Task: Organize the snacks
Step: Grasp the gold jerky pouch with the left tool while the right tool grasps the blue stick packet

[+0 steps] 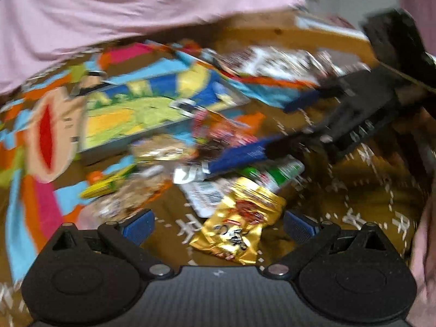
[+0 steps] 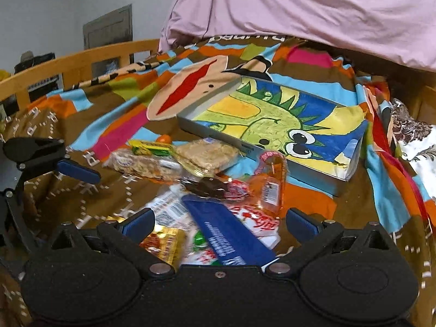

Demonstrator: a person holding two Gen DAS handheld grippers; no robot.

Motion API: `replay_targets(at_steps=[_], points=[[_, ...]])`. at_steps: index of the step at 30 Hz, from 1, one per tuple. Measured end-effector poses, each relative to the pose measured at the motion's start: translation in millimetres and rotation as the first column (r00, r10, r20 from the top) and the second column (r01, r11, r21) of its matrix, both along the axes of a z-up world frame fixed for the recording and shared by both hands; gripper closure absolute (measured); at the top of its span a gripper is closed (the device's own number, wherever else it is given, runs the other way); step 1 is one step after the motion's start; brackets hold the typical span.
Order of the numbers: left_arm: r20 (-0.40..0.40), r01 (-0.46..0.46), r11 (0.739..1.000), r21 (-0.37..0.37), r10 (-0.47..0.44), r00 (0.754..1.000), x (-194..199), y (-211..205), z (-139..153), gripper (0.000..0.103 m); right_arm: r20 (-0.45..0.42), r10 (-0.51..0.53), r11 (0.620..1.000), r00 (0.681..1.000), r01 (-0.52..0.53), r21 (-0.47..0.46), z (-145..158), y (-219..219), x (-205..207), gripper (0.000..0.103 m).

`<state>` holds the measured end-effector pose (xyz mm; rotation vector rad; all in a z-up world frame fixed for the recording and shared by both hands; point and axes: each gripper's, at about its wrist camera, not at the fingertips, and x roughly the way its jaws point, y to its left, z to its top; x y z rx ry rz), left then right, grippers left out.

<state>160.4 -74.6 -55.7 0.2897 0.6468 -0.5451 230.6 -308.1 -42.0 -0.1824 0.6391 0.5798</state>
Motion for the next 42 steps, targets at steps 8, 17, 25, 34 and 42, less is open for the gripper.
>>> replay_targets(at_steps=[8,17,25,34,42], points=[[-0.071,0.198,0.98,0.035,-0.195,0.978,39,-18,-17,0.001,-0.054,0.041,0.999,0.998,-0.042,-0.022,-18,-4,19,0.011],[-0.139,0.338,0.94,0.049,-0.329,0.934,40,-18,-24,0.01,-0.071,0.064,0.997,0.995,-0.066,-0.031,-27,0,21,0.013],[-0.219,0.268,0.963,0.031,-0.255,0.942,52,-9,-28,0.012,-0.074,0.074,0.996,0.994,-0.078,-0.048,-29,5,19,0.016],[-0.239,0.249,0.964,0.097,-0.22,0.946,53,-15,-25,0.036,-0.094,0.072,0.995,0.993,-0.077,-0.056,-30,6,19,0.047],[-0.276,0.265,0.954,0.139,-0.22,0.936,40,-22,-19,0.041,-0.149,0.058,0.995,0.987,-0.069,-0.074,-24,9,5,0.054]])
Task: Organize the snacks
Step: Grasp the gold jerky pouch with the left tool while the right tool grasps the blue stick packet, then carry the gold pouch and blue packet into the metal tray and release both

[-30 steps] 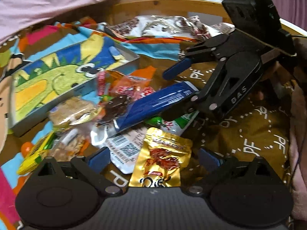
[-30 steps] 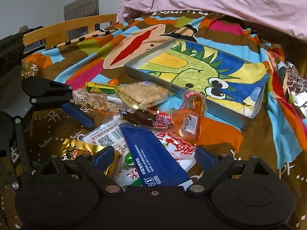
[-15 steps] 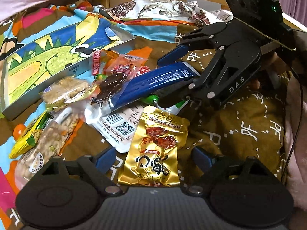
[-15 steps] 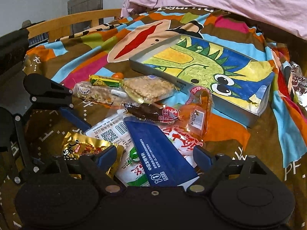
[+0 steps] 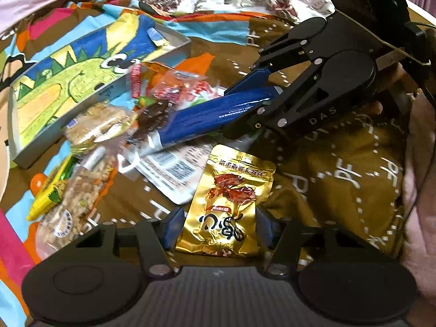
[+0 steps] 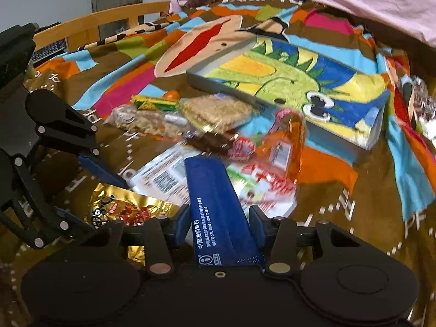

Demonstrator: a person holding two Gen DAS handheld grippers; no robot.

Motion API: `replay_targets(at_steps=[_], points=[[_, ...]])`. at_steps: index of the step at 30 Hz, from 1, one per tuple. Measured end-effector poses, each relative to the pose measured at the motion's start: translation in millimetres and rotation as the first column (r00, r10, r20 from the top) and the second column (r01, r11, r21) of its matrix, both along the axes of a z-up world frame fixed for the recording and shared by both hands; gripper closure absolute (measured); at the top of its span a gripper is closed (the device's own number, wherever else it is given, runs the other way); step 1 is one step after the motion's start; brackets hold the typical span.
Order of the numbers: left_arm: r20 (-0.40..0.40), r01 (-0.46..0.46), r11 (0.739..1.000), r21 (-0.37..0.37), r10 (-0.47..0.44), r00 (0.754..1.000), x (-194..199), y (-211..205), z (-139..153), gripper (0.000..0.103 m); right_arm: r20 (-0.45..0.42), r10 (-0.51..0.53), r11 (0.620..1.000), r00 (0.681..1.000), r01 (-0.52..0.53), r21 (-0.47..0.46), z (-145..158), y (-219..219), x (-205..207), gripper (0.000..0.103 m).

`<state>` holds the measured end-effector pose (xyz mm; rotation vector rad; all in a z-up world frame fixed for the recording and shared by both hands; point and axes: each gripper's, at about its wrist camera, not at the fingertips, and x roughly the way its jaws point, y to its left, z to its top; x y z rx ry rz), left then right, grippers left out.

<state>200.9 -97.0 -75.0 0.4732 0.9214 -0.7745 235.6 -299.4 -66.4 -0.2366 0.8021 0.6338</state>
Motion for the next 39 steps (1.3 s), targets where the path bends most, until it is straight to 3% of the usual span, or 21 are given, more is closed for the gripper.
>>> replay_targets(at_steps=[3,6,8,9,11,14,19,24,29,39], points=[[0.007,0.012,1.0,0.015,-0.012,1.0,-5,-5,1,0.039,-0.013,0.013,1.0,1.0,-0.013,0.004,-1,-1,-6,0.051],[0.004,0.031,0.999,0.023,-0.031,0.999,-6,-10,-1,0.022,-0.009,0.024,1.0,1.0,-0.024,0.016,-2,0,-6,0.044],[0.004,0.056,0.998,0.034,-0.057,0.998,-6,-14,-3,0.019,-0.002,0.035,0.999,0.999,-0.035,0.017,-3,2,-4,0.044],[0.005,0.065,0.997,0.045,-0.065,0.998,-6,-16,-4,0.02,-0.003,0.038,0.999,0.999,-0.038,0.013,-4,3,-2,0.045],[-0.004,0.07,0.996,0.06,-0.07,0.998,-4,-18,-7,0.035,-0.017,0.047,0.999,0.999,-0.046,0.013,-7,4,0,0.048],[-0.031,0.055,0.998,0.038,-0.054,0.998,0,-15,-7,0.044,-0.022,0.063,0.998,0.998,-0.063,0.01,-7,5,-3,0.051],[-0.054,0.042,0.999,0.028,-0.04,0.998,-1,-14,-3,0.046,-0.035,0.053,0.999,0.998,-0.052,0.005,-7,8,-9,0.062],[-0.066,-0.086,0.996,0.009,0.087,0.994,-4,-7,5,0.046,-0.041,0.001,1.0,0.999,0.0,0.022,-4,7,-17,0.065],[-0.086,-0.256,0.965,-0.063,0.25,0.964,-9,7,20,0.047,0.041,0.022,0.999,0.999,-0.02,-0.047,5,13,-38,0.066],[0.0,-0.393,0.909,-0.142,0.397,0.918,-33,20,49,0.047,0.222,0.046,0.991,0.974,-0.016,-0.133,21,19,-69,0.067]])
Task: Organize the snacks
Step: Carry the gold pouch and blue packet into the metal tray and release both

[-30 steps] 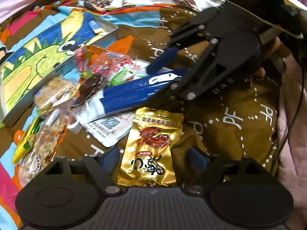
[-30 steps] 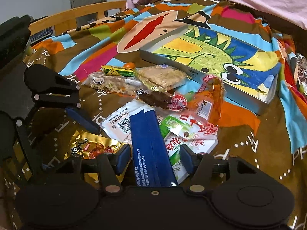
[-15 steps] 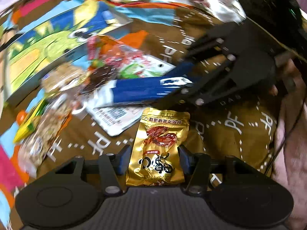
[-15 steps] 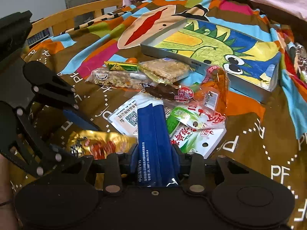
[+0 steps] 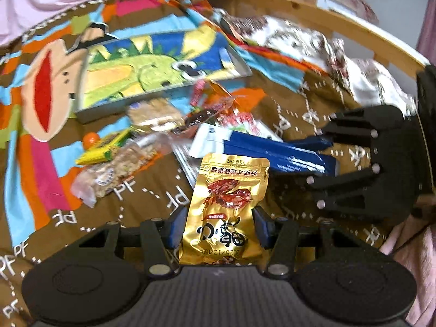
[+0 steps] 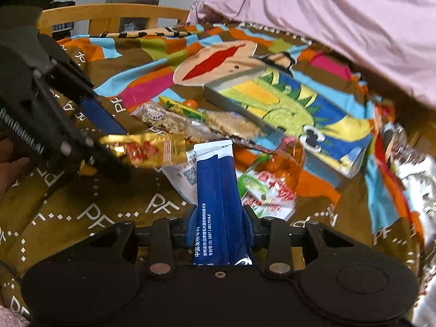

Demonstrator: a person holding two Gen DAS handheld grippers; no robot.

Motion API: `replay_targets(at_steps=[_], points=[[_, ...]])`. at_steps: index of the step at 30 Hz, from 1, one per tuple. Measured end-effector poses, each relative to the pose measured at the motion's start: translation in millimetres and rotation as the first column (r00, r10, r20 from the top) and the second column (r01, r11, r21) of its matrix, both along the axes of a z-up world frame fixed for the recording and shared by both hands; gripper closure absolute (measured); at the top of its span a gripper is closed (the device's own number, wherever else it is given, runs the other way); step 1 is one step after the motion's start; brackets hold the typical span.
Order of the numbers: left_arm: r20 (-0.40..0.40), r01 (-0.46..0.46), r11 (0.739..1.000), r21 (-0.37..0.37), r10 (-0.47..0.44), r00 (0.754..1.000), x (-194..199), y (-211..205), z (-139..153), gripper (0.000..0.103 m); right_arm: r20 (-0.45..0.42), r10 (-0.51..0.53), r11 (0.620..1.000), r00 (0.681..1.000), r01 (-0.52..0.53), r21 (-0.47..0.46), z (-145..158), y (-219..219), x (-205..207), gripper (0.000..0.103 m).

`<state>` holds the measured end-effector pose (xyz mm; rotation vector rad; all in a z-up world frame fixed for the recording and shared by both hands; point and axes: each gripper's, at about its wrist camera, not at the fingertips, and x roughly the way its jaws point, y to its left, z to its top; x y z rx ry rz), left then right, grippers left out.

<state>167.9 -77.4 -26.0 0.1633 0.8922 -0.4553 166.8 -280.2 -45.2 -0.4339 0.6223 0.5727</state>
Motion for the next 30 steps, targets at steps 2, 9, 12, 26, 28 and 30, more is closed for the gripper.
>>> replay_targets(at_steps=[2,9,12,26,28,30], points=[[0.025,-0.031,0.999,-0.013,0.032,0.999,-2,1,6,0.047,0.044,0.0,1.0,0.999,0.0,-0.012,3,0,-5,0.067],[0.114,-0.143,0.988,-0.063,0.149,0.982,8,4,20,0.047,0.179,-0.053,0.999,0.982,0.05,0.02,17,-6,-7,0.067],[0.161,-0.18,0.981,-0.072,0.19,0.969,18,1,24,0.047,0.224,-0.102,0.994,0.969,0.091,0.058,23,-10,0,0.067],[0.315,-0.314,0.93,-0.192,0.362,0.878,121,-37,48,0.047,0.378,-0.384,0.908,0.842,0.27,0.32,42,-38,111,0.067],[0.325,-0.331,0.92,-0.208,0.385,0.864,142,-46,48,0.047,0.361,-0.409,0.891,0.838,0.282,0.357,39,-42,132,0.067],[0.327,-0.345,0.912,-0.222,0.403,0.855,161,-55,47,0.047,0.345,-0.431,0.876,0.834,0.295,0.381,33,-44,152,0.067]])
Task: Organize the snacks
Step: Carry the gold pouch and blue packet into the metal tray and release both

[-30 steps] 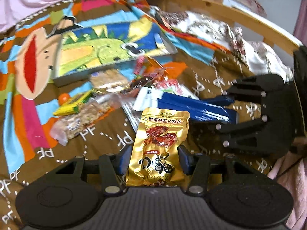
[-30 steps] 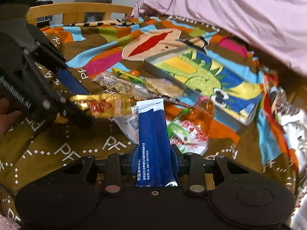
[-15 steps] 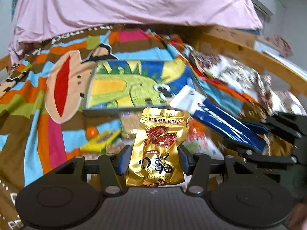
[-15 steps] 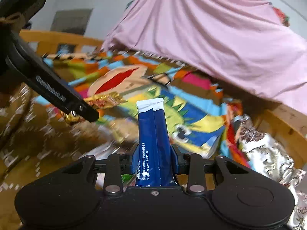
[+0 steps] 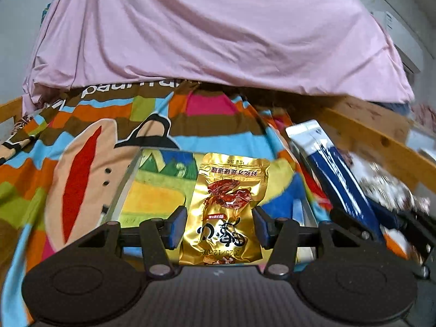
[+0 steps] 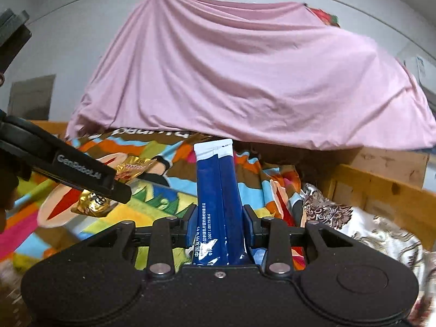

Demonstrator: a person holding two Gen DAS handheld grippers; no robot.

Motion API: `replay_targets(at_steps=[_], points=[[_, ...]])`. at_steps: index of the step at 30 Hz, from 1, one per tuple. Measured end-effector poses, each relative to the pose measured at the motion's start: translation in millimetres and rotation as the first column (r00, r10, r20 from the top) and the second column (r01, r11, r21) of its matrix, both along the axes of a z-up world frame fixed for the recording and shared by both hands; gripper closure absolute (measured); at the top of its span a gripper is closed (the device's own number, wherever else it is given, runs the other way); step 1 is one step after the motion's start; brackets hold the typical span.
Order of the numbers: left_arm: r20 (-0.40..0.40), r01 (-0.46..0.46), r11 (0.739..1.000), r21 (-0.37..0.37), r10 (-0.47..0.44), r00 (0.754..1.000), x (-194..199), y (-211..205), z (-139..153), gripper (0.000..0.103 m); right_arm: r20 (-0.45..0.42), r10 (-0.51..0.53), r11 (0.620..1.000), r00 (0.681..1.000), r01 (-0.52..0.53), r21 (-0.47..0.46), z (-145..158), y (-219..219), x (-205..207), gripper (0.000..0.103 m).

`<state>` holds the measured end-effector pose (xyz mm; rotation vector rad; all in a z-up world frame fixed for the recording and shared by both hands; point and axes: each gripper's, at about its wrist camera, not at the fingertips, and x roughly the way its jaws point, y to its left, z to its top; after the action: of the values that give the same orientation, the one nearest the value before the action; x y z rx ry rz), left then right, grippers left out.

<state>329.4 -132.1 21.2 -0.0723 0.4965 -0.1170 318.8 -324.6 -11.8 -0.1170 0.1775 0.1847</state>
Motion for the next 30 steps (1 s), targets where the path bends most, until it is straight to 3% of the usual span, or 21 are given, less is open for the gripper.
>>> replay_targets(at_steps=[7,14,19,30], points=[[-0.041,-0.047,0.998,-0.043,0.045,0.998,69,-18,-25,0.047,-0.056,-0.011,0.992,0.998,0.018,0.127,-22,-13,65,0.067],[-0.102,-0.087,0.996,0.006,0.087,0.991,119,-26,-58,0.047,-0.153,0.011,0.985,0.988,0.015,0.169,-50,-14,104,0.067],[-0.158,-0.101,0.992,0.072,0.111,0.981,136,-34,-76,0.047,-0.235,0.011,0.985,0.972,0.031,0.172,-69,-13,118,0.067],[-0.204,-0.095,0.989,0.112,0.117,0.972,145,-46,-91,0.046,-0.335,0.024,0.98,0.942,0.044,0.192,-83,-15,132,0.066]])
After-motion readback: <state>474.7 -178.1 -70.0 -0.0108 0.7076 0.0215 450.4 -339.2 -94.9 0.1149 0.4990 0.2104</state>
